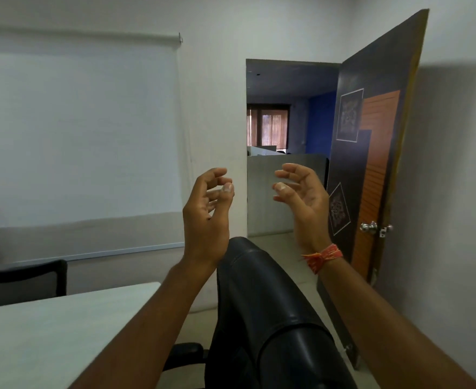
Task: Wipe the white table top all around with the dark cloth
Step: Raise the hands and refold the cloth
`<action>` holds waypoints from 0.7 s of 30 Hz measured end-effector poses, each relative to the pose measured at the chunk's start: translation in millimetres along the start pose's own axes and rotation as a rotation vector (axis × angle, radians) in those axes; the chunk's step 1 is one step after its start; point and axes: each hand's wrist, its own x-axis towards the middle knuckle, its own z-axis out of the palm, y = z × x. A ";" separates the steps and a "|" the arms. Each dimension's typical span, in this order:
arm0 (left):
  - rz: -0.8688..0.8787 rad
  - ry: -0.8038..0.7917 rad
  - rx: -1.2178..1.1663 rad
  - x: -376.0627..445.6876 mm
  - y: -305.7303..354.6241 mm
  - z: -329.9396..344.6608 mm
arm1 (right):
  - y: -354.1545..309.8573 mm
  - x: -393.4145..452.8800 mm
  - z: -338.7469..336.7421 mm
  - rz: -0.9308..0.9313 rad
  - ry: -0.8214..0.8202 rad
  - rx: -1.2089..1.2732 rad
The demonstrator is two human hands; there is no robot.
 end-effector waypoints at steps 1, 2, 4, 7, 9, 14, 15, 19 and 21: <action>-0.001 0.010 -0.002 6.4 -6.6 8.6 | 8.7 7.9 -1.3 0.000 -0.002 0.007; -0.001 0.020 -0.003 12.8 -13.0 18.1 | 17.6 16.3 -4.1 -0.001 -0.006 0.014; 0.004 0.023 0.010 24.1 -26.4 39.6 | 35.3 32.2 -13.2 0.007 -0.012 0.026; 0.003 0.023 0.028 41.8 -41.0 74.5 | 58.5 60.2 -31.7 0.013 -0.016 0.048; 0.002 0.023 0.051 52.0 -52.4 98.7 | 76.2 81.0 -47.0 0.012 -0.027 0.066; 0.037 0.100 0.124 66.9 -81.2 161.6 | 136.9 128.8 -91.9 0.008 -0.089 0.142; 0.036 0.129 0.135 67.4 -85.4 175.4 | 149.5 137.7 -101.6 0.019 -0.108 0.154; 0.015 0.167 0.192 77.6 -98.4 229.0 | 190.2 178.2 -134.3 0.064 -0.153 0.189; 0.021 0.197 0.221 85.0 -103.1 246.9 | 202.9 197.1 -143.7 0.081 -0.183 0.226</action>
